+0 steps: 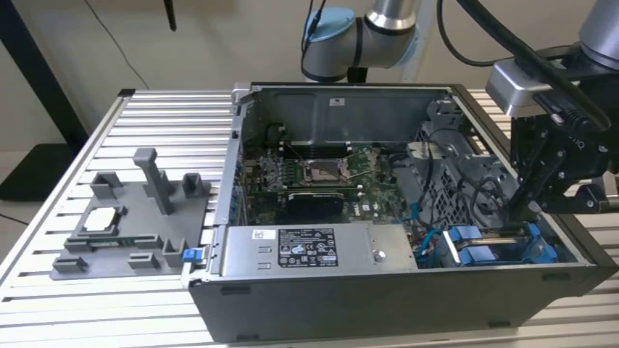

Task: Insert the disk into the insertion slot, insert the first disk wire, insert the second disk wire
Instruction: 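Insert the second disk wire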

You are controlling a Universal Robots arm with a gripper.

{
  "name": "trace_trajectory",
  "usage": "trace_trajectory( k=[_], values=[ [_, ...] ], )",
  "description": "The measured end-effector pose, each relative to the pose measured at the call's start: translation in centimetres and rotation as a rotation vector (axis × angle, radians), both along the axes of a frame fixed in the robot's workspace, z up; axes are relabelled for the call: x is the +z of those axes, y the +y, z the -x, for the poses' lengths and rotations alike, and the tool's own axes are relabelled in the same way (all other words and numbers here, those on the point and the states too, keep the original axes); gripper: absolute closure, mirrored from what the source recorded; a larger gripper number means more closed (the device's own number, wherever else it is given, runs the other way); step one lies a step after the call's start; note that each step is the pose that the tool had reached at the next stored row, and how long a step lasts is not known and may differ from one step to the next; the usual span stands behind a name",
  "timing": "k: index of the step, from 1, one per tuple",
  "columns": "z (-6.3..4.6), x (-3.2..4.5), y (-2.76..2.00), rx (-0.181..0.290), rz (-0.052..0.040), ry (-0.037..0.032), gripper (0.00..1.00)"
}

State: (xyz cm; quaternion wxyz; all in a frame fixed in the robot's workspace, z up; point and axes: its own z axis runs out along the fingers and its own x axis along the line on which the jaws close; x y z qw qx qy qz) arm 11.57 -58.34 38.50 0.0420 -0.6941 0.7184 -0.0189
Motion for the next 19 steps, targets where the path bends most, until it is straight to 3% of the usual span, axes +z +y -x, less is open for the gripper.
trace_trajectory(
  k=[9, 15, 19],
  values=[
    [0.3, -1.17, 1.12, 0.000, -0.0001, -0.0023, 1.00],
    [0.3, -1.31, 1.16, 0.000, 0.0002, -0.0031, 1.00],
    [0.3, -1.81, 1.16, 0.000, -0.0018, -0.0053, 1.00]
  ],
)
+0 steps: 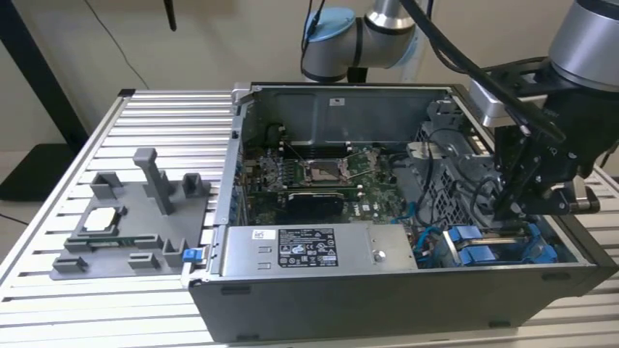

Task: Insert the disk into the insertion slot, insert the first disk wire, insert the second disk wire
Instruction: 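Insert the second disk wire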

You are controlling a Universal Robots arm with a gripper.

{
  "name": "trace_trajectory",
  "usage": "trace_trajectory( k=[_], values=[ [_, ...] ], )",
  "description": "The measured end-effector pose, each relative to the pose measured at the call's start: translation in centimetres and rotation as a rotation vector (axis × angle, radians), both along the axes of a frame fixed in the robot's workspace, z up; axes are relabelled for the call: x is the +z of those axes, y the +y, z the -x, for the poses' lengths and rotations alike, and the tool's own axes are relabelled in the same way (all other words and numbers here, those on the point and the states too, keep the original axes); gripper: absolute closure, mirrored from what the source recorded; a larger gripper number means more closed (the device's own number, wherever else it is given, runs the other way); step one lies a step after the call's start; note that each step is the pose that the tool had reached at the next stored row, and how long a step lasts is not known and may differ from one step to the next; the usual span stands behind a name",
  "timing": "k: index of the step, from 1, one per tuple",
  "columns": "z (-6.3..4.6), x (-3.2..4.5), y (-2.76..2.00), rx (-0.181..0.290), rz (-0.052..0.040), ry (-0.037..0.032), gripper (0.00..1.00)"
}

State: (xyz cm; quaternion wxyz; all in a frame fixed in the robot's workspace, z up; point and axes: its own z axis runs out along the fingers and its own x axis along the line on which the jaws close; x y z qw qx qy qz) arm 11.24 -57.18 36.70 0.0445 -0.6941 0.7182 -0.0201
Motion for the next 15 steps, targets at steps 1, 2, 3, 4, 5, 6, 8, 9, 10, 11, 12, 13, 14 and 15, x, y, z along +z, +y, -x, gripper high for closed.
trace_trajectory(
  k=[1, 2, 3, 4, 5, 6, 8, 9, 10, 11, 12, 13, 14, 15],
  values=[
    [0.0, -0.16, 0.00, 0.000, -0.0012, -0.0010, 1.00],
    [0.0, -0.32, 0.00, 0.000, -0.0029, -0.0019, 1.00],
    [0.0, -0.46, 0.00, 0.000, -0.0047, -0.0026, 1.00],
    [0.0, -0.60, 0.00, 0.000, -0.0069, -0.0033, 1.00],
    [0.0, -0.74, 0.00, 0.000, -0.0095, -0.0042, 1.00],
    [0.0, -0.86, 0.00, 0.000, -0.0122, -0.0055, 1.00],
    [0.0, -1.01, -0.01, 0.000, -0.0183, -0.0096, 1.00],
    [0.0, -1.06, 0.00, 0.000, -0.0211, -0.0123, 1.00],
    [0.0, -1.07, 0.00, 0.000, -0.0223, -0.0128, 1.00],
    [0.0, -1.07, 0.00, 0.000, -0.0224, -0.0127, 1.00],
    [0.0, -1.08, 0.00, 0.000, -0.0225, -0.0138, 1.00],
    [0.0, -1.11, 0.00, 0.000, -0.0226, -0.0171, 1.00],
    [0.0, -1.15, 0.00, 0.000, -0.0227, -0.0252, 1.00],
    [0.1, -1.20, 0.00, 0.000, -0.0228, -0.0353, 1.00]
  ],
)
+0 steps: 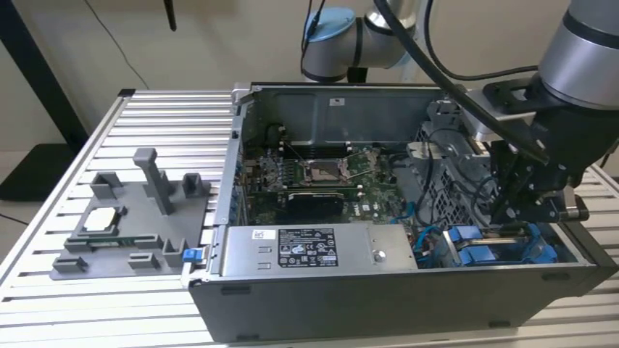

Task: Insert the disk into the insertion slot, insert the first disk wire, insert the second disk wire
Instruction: 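Insert the second disk wire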

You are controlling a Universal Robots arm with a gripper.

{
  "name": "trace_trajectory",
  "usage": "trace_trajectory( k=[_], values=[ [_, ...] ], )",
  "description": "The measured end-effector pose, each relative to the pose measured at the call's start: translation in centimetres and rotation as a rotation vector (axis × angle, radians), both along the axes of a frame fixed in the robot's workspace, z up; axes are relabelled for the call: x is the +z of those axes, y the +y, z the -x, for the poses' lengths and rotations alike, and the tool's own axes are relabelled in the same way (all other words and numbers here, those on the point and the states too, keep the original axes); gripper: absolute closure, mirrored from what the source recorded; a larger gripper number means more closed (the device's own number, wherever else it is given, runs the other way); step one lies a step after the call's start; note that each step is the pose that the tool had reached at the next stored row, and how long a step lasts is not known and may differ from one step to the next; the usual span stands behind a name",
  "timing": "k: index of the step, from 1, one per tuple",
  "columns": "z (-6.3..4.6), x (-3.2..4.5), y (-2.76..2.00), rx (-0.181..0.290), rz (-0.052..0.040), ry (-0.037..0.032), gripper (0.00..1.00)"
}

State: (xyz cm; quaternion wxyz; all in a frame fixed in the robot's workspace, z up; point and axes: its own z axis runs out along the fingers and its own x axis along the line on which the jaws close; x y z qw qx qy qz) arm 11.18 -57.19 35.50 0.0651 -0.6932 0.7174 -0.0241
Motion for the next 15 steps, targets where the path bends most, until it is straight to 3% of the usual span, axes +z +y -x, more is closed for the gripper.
trace_trajectory(
  k=[2, 3, 15],
  values=[
    [0.07, -0.11, 0.00, 0.000, -0.0001, -0.0164, 1.00],
    [0.07, -0.15, 0.01, 0.000, 0.0002, -0.0180, 1.00],
    [-0.01, -0.96, 0.00, 0.000, -0.0047, -0.0219, 1.00]
  ],
)
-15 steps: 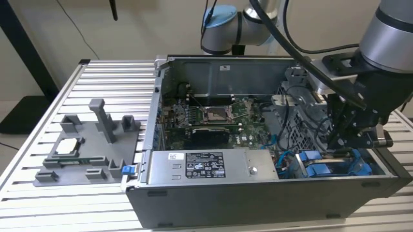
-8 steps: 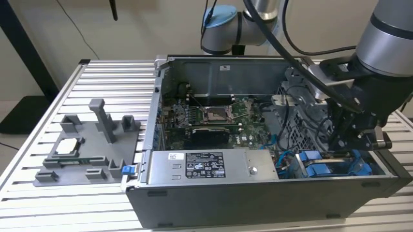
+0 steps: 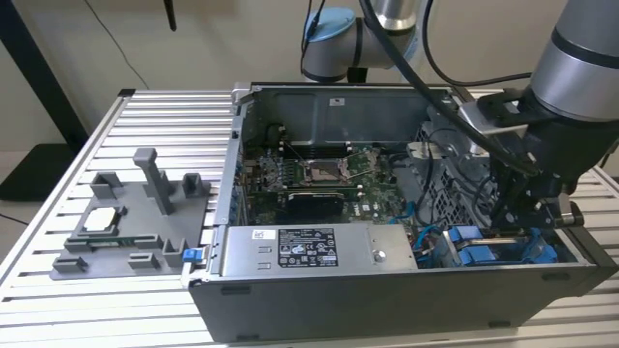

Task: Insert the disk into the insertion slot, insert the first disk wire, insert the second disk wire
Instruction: 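Insert the second disk wire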

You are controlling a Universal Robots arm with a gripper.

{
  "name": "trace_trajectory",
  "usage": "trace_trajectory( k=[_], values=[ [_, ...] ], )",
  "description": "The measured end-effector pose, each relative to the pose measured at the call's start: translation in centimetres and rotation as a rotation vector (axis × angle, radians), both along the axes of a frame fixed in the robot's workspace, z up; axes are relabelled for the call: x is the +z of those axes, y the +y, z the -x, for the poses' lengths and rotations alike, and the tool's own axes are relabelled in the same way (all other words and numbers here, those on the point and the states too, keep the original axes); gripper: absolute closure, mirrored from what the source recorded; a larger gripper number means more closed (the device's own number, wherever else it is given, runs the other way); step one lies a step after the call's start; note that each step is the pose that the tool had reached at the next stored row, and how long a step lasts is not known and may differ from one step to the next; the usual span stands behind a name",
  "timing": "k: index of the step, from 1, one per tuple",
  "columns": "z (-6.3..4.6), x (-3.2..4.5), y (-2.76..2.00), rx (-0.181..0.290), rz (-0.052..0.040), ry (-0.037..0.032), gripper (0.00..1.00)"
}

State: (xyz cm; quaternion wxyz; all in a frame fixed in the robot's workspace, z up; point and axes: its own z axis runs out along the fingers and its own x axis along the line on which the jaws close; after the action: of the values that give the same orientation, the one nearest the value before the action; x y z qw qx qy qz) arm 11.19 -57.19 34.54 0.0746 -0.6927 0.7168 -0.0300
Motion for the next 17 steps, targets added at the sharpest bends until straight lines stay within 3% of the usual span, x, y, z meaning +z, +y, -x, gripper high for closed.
trace_trajectory(
  k=[17],
  values=[
    [-0.33, -0.91, 0.00, 0.000, -0.0150, -0.0022, 1.00]
  ],
)
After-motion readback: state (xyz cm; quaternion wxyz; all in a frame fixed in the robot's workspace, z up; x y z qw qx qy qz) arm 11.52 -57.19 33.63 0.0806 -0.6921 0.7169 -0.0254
